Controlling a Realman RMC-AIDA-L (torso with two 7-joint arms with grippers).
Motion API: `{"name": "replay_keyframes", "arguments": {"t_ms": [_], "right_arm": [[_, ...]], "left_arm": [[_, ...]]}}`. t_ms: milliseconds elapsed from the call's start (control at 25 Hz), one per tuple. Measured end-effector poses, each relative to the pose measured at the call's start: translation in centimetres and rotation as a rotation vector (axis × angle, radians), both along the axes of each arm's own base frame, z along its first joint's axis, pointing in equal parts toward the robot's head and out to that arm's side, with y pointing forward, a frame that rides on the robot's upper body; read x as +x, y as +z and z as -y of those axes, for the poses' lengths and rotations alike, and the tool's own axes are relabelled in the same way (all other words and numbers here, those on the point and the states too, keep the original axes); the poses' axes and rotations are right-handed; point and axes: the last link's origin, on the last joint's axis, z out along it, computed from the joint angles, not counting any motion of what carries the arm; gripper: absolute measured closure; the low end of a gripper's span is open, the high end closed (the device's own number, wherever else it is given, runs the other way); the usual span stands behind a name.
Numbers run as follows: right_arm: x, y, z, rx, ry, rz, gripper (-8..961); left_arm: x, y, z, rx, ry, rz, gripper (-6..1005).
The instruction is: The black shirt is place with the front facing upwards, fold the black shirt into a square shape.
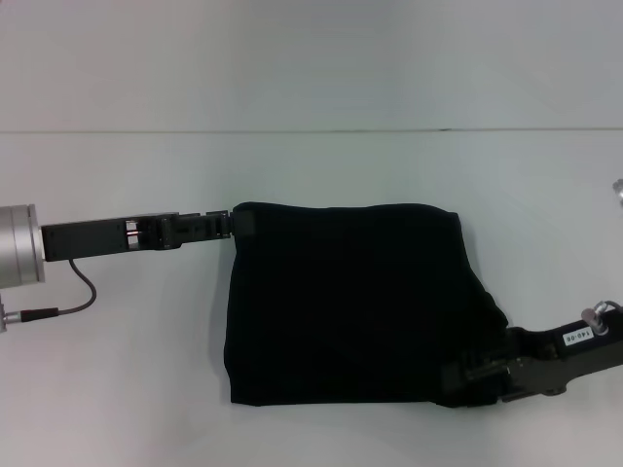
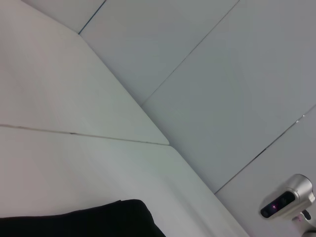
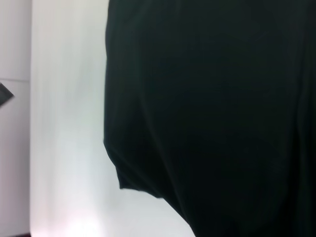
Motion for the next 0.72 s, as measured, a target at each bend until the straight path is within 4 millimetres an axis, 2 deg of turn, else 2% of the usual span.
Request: {"name": "replay_keyframes", "arguments": {"t_ms": [280, 720], "right_arm": [[0.05, -0.44, -0.03, -0.011, 0.023, 0.033, 513], [0.23, -0.18, -0.23, 0.014, 0.008, 0.027, 733]], "left_arm": [[0.21, -0.05, -0.14, -0.002, -0.005, 0.001, 140], [0.24, -0.05, -0.16, -0.002, -0.006, 0.001, 140]]}}
